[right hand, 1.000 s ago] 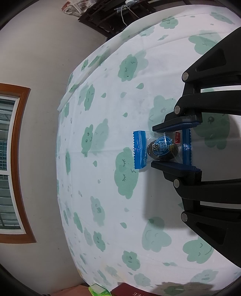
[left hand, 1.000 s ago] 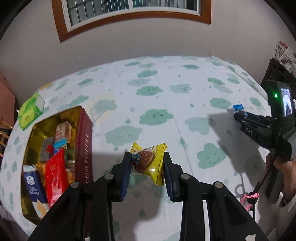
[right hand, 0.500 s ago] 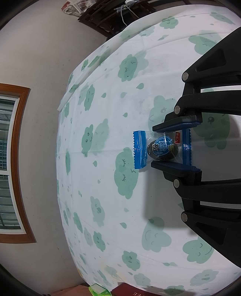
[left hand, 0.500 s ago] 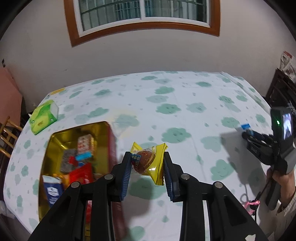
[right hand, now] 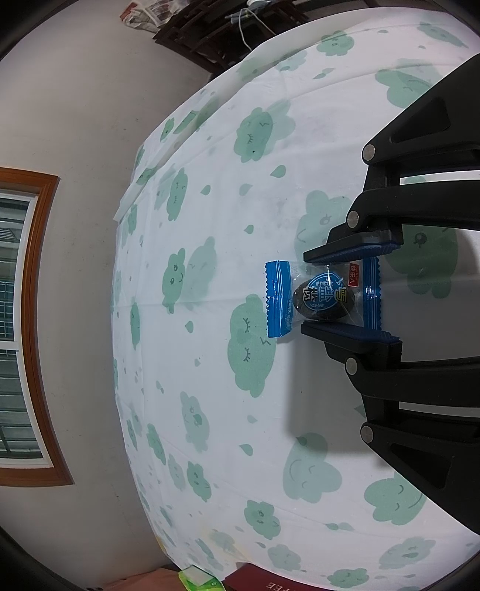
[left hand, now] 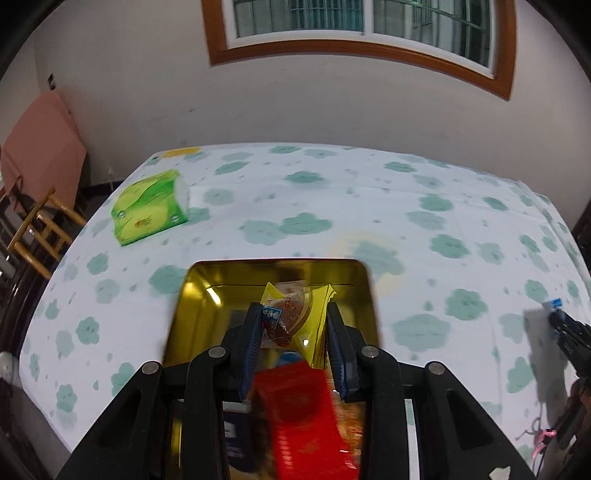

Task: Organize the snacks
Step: 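Carry the yellow-wrapped candy into the tin and open the left gripper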

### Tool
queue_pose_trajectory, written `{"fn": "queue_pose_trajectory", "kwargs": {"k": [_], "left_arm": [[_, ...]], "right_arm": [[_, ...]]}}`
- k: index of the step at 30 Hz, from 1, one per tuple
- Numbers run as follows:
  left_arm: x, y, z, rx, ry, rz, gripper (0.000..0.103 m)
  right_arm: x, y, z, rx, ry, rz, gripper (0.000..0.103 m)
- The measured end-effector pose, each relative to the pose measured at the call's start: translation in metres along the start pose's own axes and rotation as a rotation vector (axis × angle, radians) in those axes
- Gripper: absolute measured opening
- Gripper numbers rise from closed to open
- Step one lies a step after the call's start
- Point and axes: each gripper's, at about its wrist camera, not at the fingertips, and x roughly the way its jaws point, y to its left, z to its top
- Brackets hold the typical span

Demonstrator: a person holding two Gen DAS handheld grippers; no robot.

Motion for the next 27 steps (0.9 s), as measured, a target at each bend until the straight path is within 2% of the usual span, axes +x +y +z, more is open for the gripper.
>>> {"fn": "queue_pose_trajectory", "kwargs": {"k": [8, 19, 27], "left_arm": [[0.029, 0.010, -0.013, 0.013, 0.067, 0.042, 0.030], [0.048, 0.008, -0.025, 0.027, 0.116, 0.052, 0.030], [0.051, 0.005, -0.028, 0.052, 0.120, 0.071, 0.039]], "right_arm": [[0.000, 0.000, 0.000, 0.000, 0.000, 0.001, 0.032], [0.000, 0.000, 0.000, 0.000, 0.000, 0.000, 0.032], [0.000, 0.000, 0.000, 0.000, 0.000, 0.000, 0.032]]}}
